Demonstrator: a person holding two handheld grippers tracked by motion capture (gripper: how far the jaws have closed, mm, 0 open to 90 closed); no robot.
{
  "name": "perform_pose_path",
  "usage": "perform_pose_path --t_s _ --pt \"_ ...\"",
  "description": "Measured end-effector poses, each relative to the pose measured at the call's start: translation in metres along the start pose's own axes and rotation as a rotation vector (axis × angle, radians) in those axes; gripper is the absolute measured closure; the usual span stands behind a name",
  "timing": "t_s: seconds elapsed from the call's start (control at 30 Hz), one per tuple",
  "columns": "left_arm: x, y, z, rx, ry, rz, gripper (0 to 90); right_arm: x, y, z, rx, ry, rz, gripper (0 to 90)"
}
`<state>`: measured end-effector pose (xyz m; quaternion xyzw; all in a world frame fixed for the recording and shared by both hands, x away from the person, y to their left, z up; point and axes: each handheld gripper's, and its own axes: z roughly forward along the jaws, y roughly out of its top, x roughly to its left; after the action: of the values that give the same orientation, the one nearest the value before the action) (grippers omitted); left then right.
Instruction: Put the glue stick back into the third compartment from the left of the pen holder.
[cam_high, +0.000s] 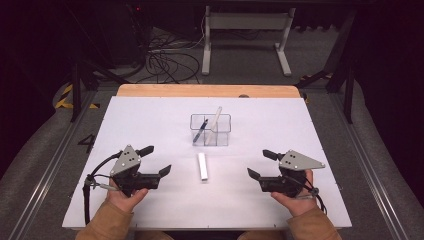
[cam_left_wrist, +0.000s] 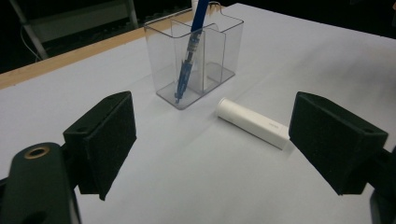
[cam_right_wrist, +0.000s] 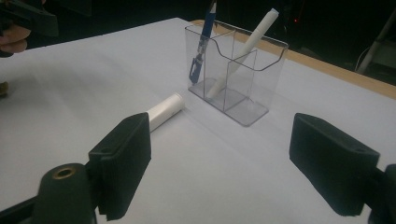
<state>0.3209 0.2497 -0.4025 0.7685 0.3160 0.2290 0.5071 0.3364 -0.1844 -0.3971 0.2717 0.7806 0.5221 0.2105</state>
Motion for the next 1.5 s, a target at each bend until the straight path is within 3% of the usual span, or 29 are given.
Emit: perform_pose_path --t_s 0.13,0.23,0.53,0.6,0.67,1.17,1.3,1.5 --pt "0.001 -0.003 -0.004 -0.001 0.010 -0.002 15.9 0.001 0.003 0.006 0.016 0.008 -0.004 23.7" --pt "0.002 -0.006 -0.006 0.001 0.010 -0.017 15.9 0.001 0.007 0.012 0.036 0.042 0.010 26.1" --pt "0.004 -0.011 -0.010 0.001 0.027 -0.022 15.9 0.005 0.014 0.022 0.046 0.036 -0.011 22.7" --pt "0.005 -0.012 -0.010 0.004 0.028 -0.022 15.9 0.005 0.016 0.023 0.054 0.046 0.013 18.3" --pt "0.005 -0.012 -0.009 0.003 0.023 -0.029 15.9 0.004 0.019 0.026 0.099 0.045 0.050 12.3" --pt "0.004 -0.014 -0.010 0.006 0.029 -0.022 15.8 0.008 0.028 0.038 0.152 0.044 0.043 12.8" --pt "0.005 -0.015 -0.010 0.007 0.031 -0.026 15.8 0.008 0.031 0.039 0.140 0.050 0.060 13.7" --pt "0.006 -0.016 -0.011 0.008 0.033 -0.030 15.7 0.009 0.036 0.045 0.171 0.051 0.076 13.8"
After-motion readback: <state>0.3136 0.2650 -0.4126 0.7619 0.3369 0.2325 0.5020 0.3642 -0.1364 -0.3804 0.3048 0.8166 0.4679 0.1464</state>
